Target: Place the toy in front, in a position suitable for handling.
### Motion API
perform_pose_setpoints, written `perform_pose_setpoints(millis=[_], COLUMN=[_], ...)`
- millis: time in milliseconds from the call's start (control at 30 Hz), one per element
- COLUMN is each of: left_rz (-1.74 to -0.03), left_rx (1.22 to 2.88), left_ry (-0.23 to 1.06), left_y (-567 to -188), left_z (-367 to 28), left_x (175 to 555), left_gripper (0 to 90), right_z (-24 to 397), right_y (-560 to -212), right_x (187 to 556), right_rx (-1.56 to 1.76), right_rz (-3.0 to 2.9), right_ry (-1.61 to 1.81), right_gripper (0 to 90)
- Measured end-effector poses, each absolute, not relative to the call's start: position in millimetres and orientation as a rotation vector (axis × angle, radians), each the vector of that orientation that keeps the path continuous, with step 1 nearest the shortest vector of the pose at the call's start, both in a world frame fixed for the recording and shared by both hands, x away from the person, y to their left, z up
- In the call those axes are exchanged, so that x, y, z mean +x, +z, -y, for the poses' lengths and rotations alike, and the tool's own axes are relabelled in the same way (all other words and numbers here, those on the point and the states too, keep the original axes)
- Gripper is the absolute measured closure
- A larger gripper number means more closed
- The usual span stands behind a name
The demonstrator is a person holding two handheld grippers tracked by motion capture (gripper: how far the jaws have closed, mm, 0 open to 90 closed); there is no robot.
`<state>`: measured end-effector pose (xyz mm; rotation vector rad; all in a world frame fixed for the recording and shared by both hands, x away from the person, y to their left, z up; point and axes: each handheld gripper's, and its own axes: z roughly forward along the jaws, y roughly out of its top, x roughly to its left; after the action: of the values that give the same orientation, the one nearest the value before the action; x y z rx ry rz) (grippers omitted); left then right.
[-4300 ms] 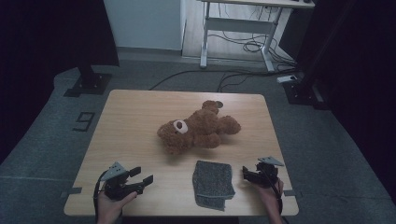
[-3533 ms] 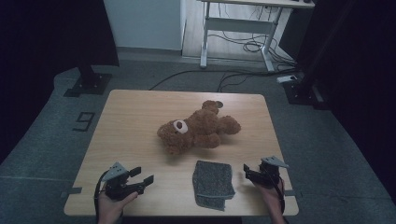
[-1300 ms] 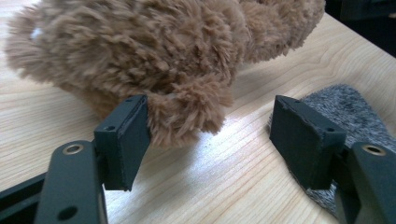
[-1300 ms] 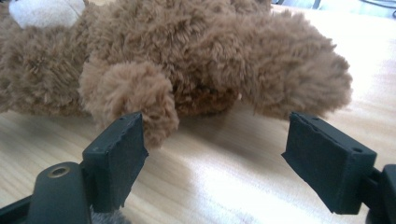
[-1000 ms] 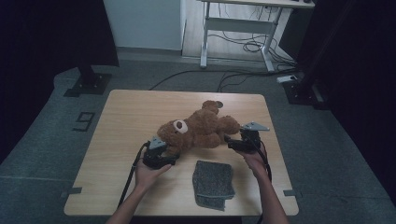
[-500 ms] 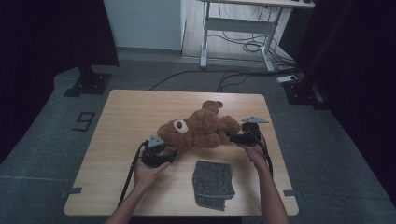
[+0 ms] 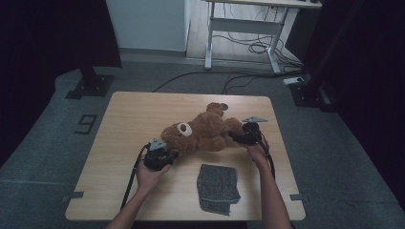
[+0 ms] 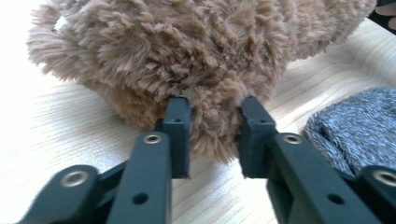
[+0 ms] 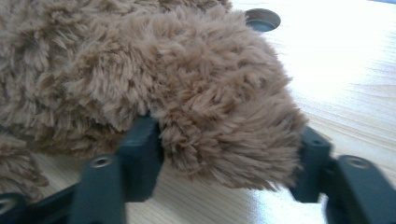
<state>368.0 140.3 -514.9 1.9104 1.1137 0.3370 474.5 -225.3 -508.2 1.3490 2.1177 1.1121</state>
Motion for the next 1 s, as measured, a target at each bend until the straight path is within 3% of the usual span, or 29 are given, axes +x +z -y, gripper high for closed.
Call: perform_pose_setpoints(millis=[100, 233, 1000], left_rz=[-1.104, -1.101, -1.079], left_rx=[1.910, 1.900, 1.805], left_ry=[0.339, 0.338, 0.405], left_y=[-514, -512, -472], left_z=[-139, -141, -165], left_x=[367, 367, 374], left_gripper=[74.6, 76.8, 80.6], right_z=[225, 221, 222], right_y=[-507, -502, -451], right_x=[474, 470, 431], right_rx=[1.326, 1.294, 1.153], right_rz=[-2.131, -2.111, -1.965], right_ry=[1.121, 1.110, 1.279], right_gripper=[58.6, 64.1, 67.8])
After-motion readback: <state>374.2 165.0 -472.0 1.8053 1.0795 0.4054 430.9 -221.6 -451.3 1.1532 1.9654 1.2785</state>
